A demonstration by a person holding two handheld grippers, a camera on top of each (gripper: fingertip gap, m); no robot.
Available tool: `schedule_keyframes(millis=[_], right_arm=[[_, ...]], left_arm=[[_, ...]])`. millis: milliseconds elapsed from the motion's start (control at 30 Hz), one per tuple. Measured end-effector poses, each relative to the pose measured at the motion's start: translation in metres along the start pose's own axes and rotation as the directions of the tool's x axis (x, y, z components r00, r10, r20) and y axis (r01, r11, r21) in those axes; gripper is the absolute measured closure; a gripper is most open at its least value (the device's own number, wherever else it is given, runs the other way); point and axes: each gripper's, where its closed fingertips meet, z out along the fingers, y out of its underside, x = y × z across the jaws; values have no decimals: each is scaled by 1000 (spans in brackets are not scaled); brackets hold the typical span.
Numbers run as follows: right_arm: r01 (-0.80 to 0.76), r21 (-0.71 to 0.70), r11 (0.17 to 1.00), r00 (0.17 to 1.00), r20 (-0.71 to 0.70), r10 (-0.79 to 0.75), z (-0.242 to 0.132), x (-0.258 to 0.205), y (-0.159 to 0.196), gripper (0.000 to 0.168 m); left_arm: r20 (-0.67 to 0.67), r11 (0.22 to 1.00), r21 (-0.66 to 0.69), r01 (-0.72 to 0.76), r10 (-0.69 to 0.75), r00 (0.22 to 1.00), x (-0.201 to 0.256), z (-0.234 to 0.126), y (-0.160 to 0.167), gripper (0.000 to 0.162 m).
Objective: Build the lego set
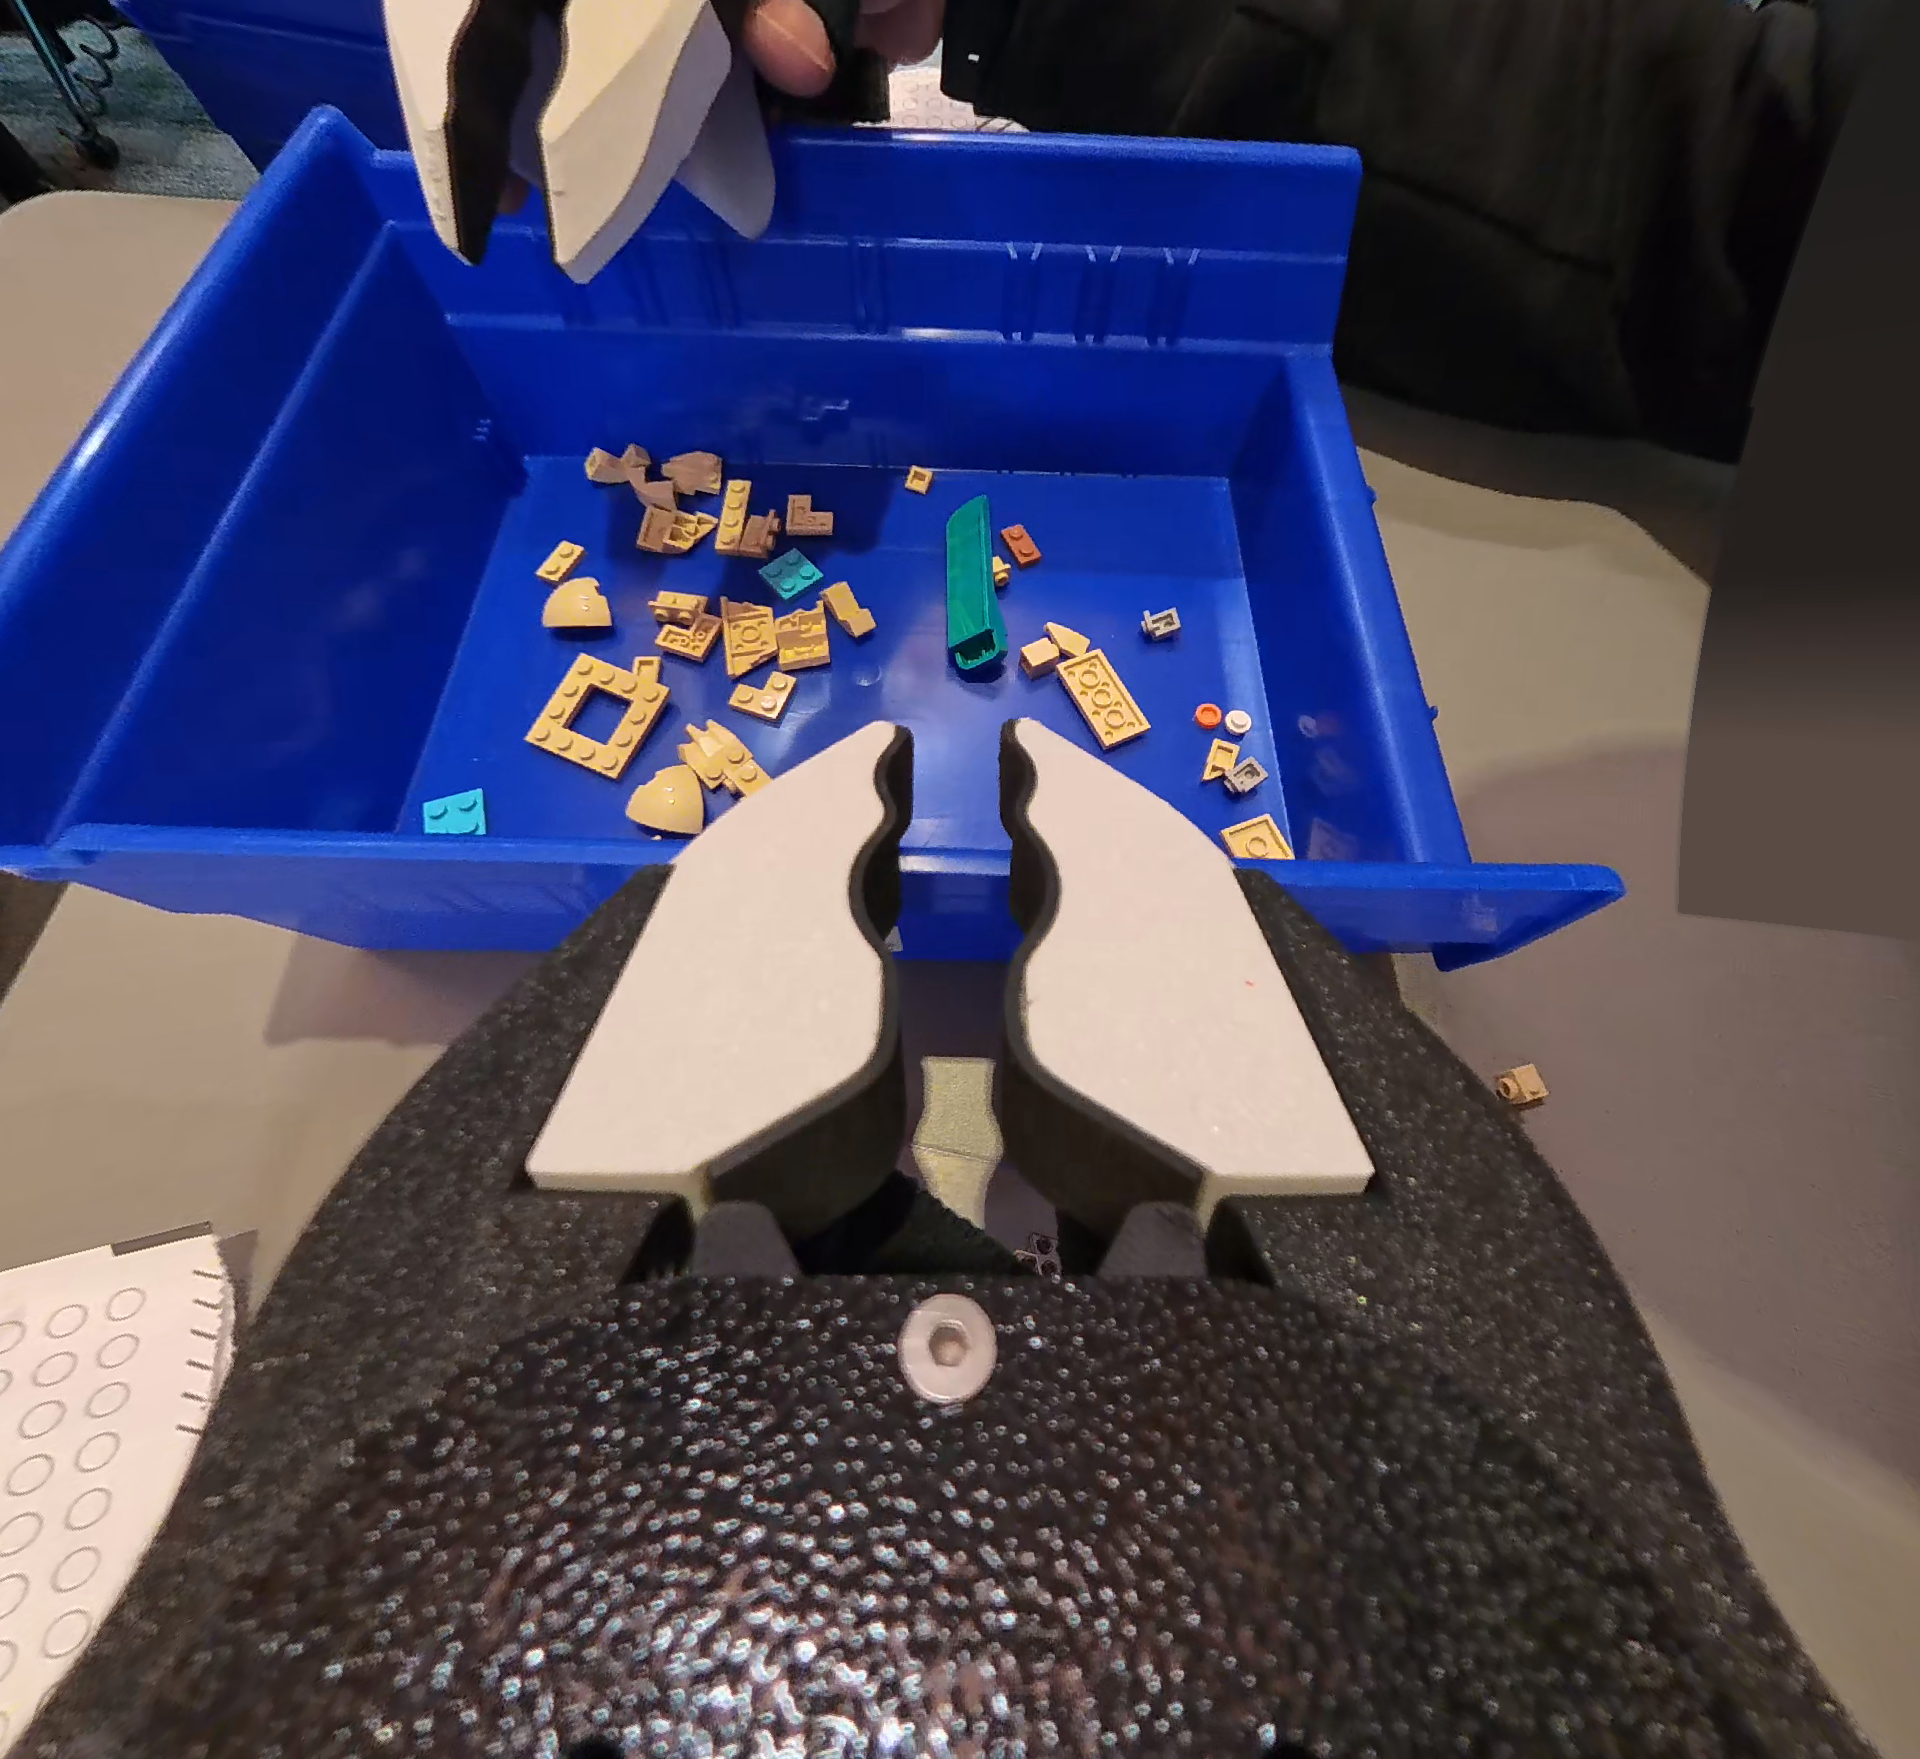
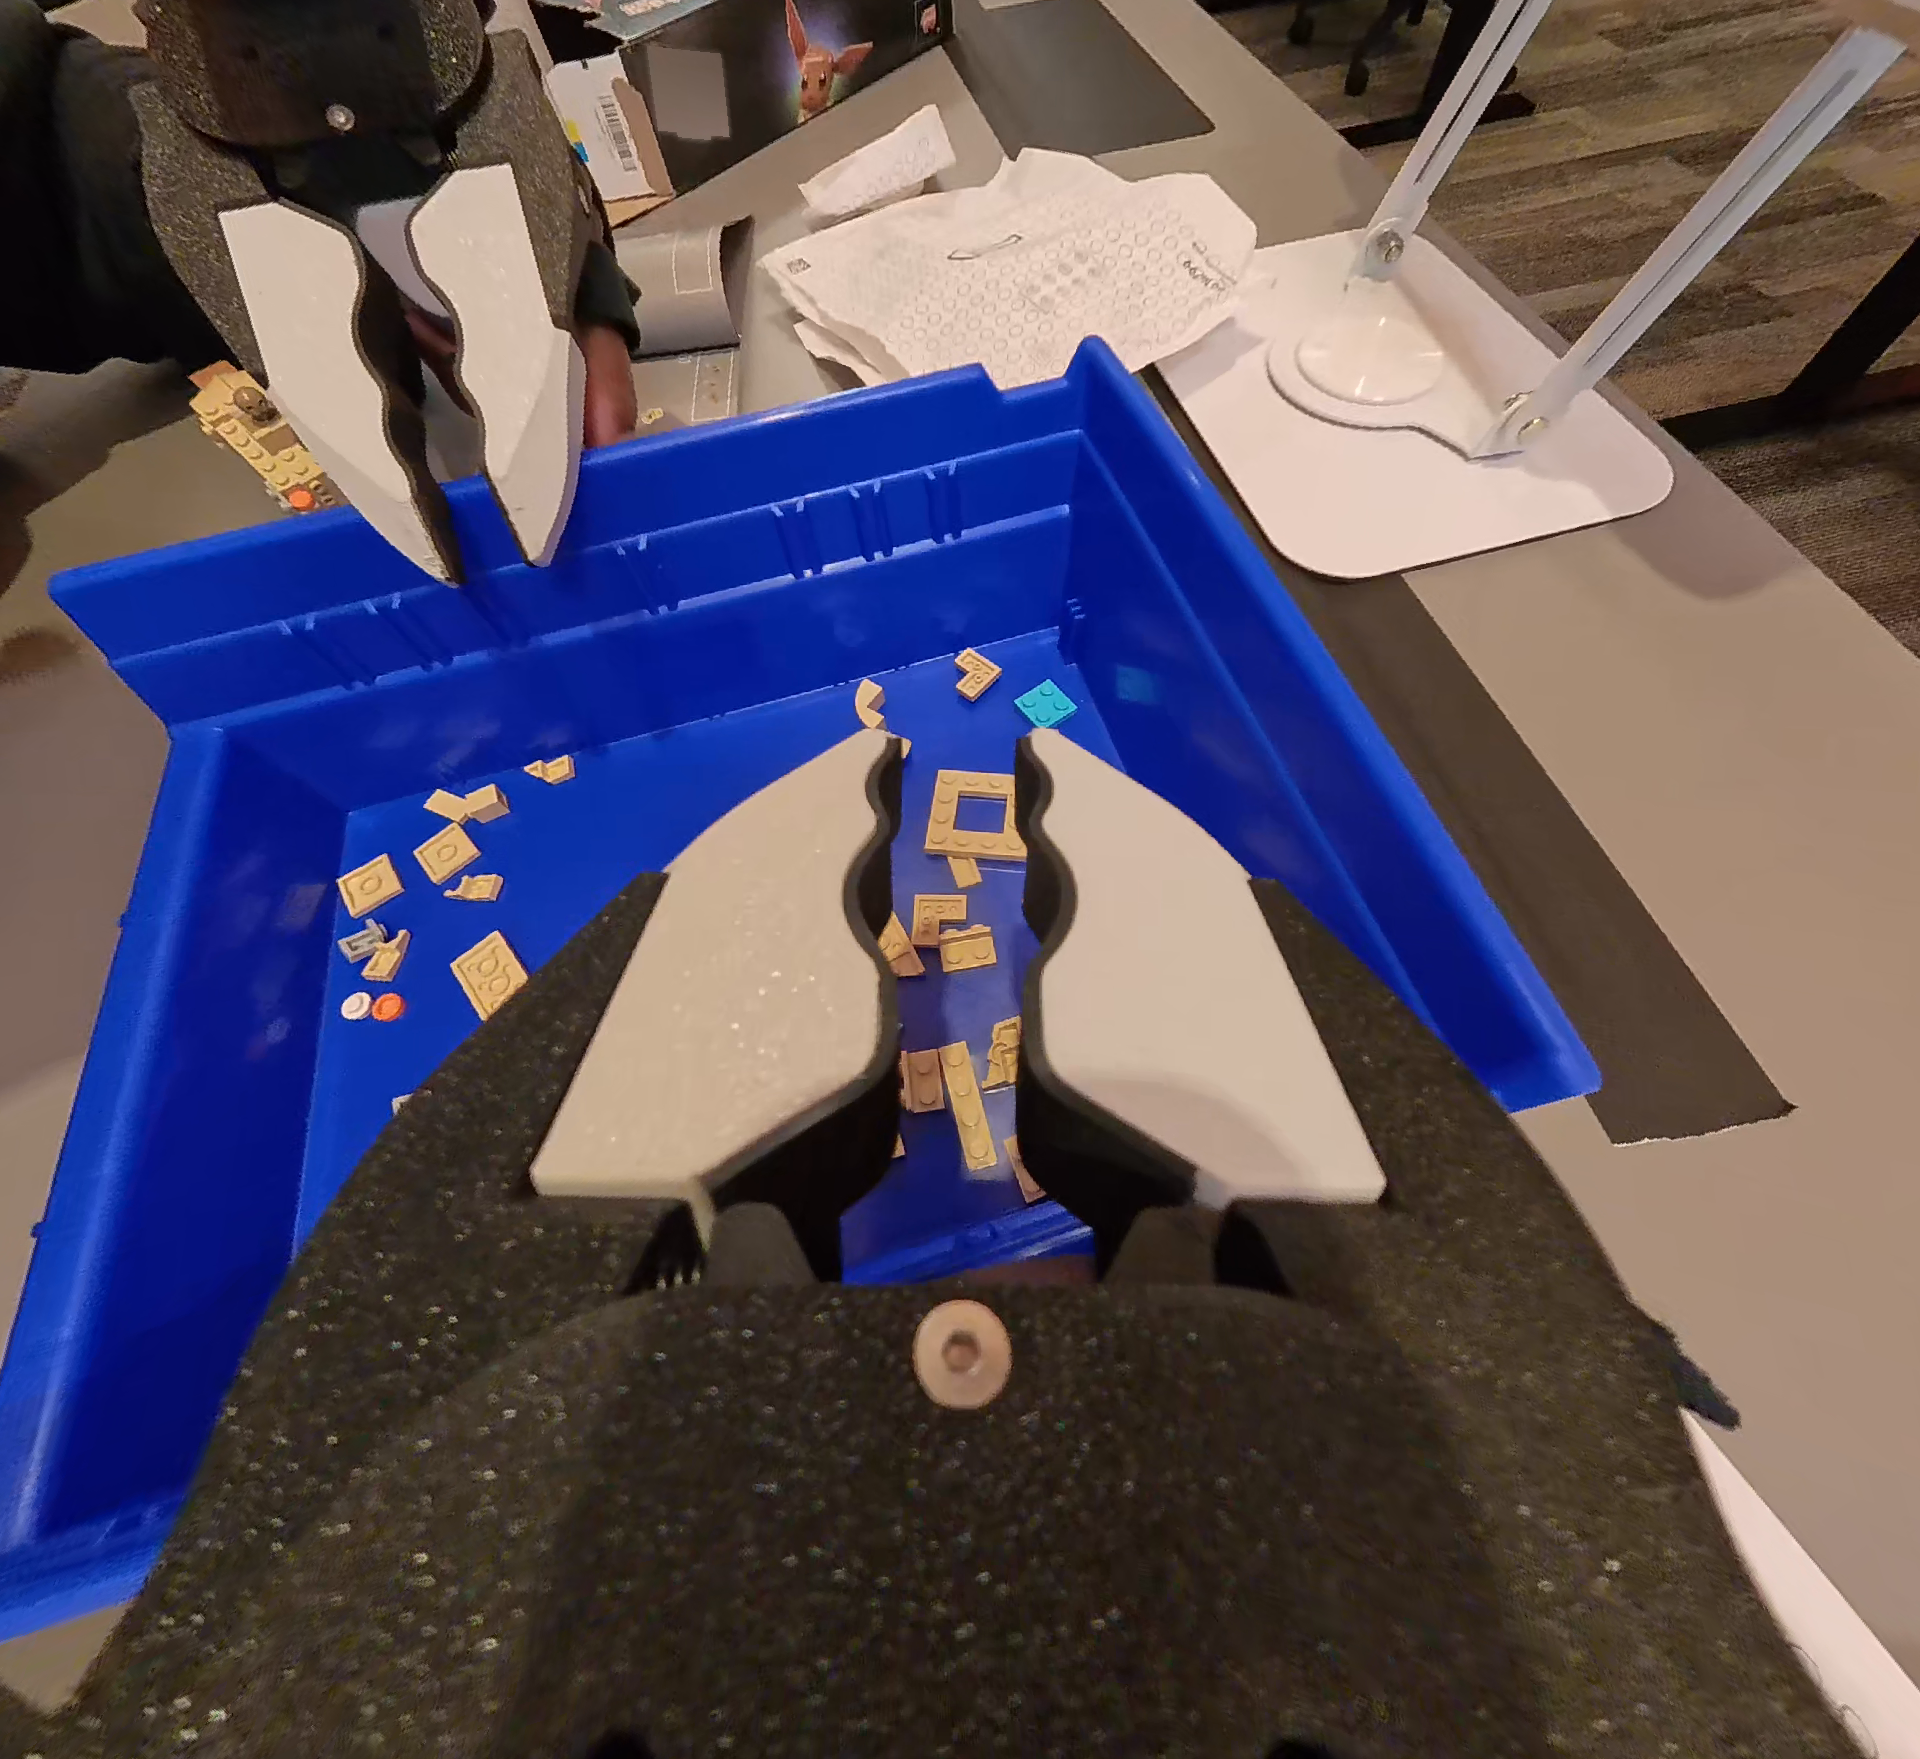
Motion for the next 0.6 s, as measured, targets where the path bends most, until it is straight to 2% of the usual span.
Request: schedule_keyframes(millis=[600], right_arm=[[0, -18, 1000, 1000, -11, 0, 2, 1, 1, 147]], left_arm=[[5, 1000, -24, 6, -5, 1000, 0, 0, 3, 147]])
